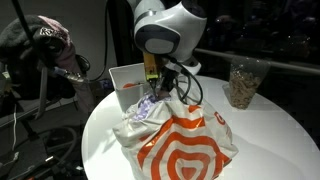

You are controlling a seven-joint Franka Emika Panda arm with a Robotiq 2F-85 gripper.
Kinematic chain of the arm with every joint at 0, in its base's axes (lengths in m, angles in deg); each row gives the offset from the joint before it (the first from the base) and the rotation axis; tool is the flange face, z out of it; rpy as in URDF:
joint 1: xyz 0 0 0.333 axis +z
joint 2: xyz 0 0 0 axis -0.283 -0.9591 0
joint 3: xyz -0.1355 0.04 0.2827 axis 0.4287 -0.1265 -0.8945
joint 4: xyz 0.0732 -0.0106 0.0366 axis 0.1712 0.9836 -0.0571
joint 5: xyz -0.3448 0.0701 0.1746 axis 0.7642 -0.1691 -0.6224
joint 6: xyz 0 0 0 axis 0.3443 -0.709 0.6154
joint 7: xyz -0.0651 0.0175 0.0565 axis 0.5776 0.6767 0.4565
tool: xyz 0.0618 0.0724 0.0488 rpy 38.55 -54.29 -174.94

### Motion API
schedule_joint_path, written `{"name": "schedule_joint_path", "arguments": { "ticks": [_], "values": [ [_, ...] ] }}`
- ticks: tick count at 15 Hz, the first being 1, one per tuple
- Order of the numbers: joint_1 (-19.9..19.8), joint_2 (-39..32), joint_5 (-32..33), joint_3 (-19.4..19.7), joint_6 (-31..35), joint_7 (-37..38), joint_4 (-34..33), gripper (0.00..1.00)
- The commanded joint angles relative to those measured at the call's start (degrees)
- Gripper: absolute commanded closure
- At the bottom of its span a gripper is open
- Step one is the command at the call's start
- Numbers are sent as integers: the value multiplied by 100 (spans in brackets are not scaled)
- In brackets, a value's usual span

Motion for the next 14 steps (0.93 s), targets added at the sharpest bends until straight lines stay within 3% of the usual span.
{"name": "schedule_joint_path", "arguments": {
  "ticks": [1, 6, 11, 14],
  "values": [
    [-58, 407, -657, -69, 374, -539, 73, 100],
    [27, 913, -1064, 12, 719, -988, 153, 100],
    [143, 1354, -940, 80, 878, -1073, 233, 100],
    [224, 1254, -793, 111, 806, -979, 124, 100]
  ]
}}
